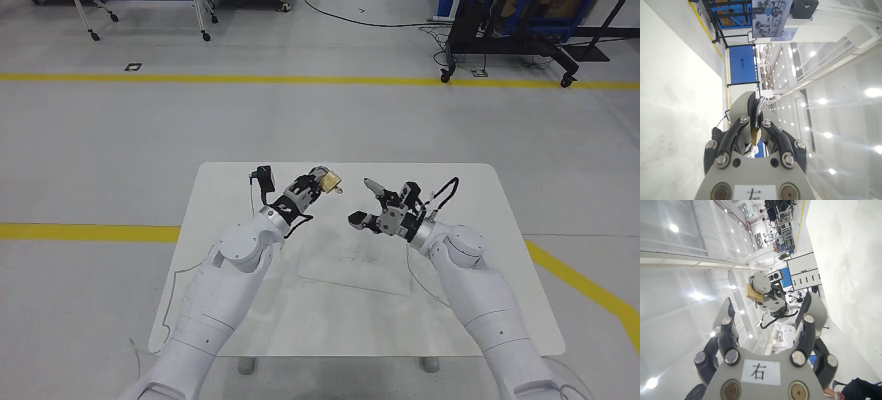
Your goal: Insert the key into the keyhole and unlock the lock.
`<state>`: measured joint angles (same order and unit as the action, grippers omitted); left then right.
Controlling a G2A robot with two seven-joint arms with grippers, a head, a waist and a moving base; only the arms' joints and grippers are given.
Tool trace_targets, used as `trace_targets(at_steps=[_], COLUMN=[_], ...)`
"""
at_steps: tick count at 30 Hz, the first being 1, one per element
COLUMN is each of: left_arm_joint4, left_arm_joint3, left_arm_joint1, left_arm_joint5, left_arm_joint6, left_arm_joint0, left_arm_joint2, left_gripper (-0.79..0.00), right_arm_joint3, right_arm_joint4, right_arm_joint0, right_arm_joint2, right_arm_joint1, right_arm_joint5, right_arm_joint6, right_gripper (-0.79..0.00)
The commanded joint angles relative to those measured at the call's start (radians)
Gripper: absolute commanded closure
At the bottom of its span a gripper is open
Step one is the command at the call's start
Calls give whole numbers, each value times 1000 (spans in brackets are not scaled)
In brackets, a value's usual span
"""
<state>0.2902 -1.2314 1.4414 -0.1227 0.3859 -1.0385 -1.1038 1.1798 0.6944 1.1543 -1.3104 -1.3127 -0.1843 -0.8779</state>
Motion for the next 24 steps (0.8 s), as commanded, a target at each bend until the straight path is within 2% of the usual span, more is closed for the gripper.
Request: trace_targets(at_steps=[1, 4, 5, 9, 11, 15, 17, 24], left_arm_joint4=[-14, -20, -22, -35, -44, -54, -56, -57], left_arm_joint3=[-17, -30, -33, -39, -41, -38, -33, -26], left_arm_joint1=[0, 0, 0, -1, -1, 0, 1, 4], left_arm_joint5=[-2, -15, -18, -29, -34, -44, -47, -57], left_arm_joint6=[-4, -17, -18, -17, -17, -10, -6, -3], left_arm_joint0=[-2, -6, -7, -12, -15, -22, -21, -15], left_arm_joint2=[4, -2, -2, -3, -2, 6, 10, 16], left_gripper=[0, 0, 0, 0, 0, 0, 0, 0], right_arm_joint3=[-17, -77, -101, -166, -189, -228, -239, -240], right_arm_joint4=[102, 242, 263, 291, 299, 326, 313, 324], right_arm_joint0=[0, -19, -30, -72, -85, -112, -122, -123], right_arm_joint2=[-5, 1, 5, 28, 39, 63, 65, 88], right_arm_joint1=[0, -4, -5, -10, -12, -19, -21, -27], right_arm_joint5=[-39, -134, -153, -180, -180, -208, -155, -136], right_arm_joint6=[-130, -294, -318, -359, -356, -368, -321, -316], right_gripper=[-425, -237, -206, -163, -108, -102, -123, -120])
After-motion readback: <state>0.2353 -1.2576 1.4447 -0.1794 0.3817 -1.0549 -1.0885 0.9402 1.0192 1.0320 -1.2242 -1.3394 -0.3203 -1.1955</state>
